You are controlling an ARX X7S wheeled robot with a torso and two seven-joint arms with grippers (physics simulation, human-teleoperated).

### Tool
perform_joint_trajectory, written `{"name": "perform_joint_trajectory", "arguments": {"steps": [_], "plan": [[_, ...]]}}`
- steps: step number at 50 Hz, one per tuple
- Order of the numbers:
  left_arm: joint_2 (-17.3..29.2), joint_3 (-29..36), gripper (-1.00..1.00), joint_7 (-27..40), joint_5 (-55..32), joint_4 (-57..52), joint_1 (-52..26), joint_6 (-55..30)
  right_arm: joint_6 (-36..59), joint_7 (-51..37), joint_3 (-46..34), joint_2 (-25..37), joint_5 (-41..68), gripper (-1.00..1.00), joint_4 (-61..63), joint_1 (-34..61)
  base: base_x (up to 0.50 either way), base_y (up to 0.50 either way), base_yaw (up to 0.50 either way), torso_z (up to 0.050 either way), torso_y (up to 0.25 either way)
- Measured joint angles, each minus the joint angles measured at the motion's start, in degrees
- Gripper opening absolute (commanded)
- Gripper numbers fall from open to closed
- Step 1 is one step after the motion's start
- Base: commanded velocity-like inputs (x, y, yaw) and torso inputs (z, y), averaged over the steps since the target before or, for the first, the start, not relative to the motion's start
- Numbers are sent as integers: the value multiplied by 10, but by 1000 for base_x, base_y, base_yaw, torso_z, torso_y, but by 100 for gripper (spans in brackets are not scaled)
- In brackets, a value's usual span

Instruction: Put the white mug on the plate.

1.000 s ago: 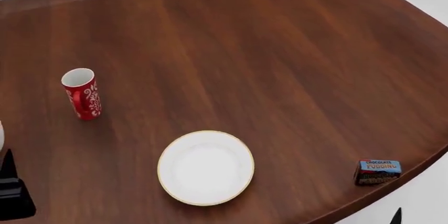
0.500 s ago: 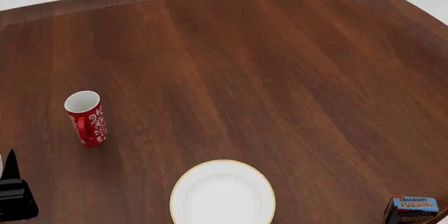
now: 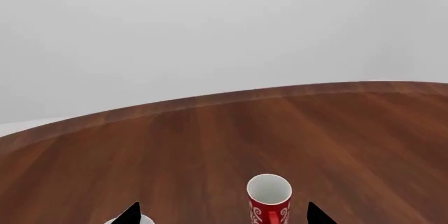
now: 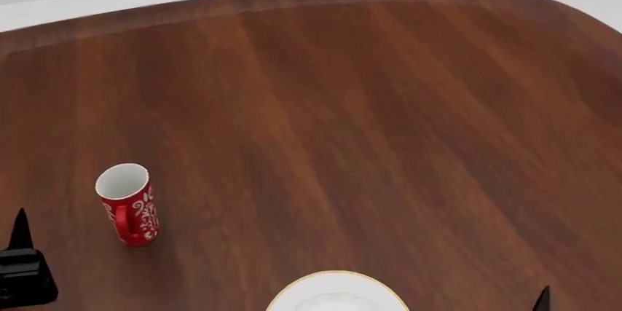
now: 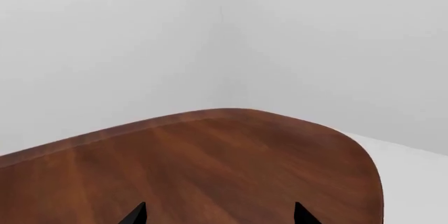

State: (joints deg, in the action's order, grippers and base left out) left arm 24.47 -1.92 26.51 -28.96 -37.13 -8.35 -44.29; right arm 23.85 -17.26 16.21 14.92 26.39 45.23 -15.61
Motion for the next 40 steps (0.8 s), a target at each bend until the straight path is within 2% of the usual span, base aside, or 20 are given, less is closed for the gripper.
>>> {"name": "perform_joint_trajectory", "arguments": {"steps": [14, 30, 40], "plan": [[-1, 1, 100, -2, -4, 3, 2, 6, 4, -5, -3, 5, 4, 100, 2, 3, 207, -38, 0, 0, 0], [0, 2, 100, -4, -5, 7, 5, 13, 1, -9, -4, 9, 9, 100, 7, 2, 4, 9, 0, 0, 1], [1, 3, 100, -3, -5, 8, 7, 18, -3, -10, -5, 11, 9, 100, 5, 1, 86, 221, 0, 0, 0]]}}
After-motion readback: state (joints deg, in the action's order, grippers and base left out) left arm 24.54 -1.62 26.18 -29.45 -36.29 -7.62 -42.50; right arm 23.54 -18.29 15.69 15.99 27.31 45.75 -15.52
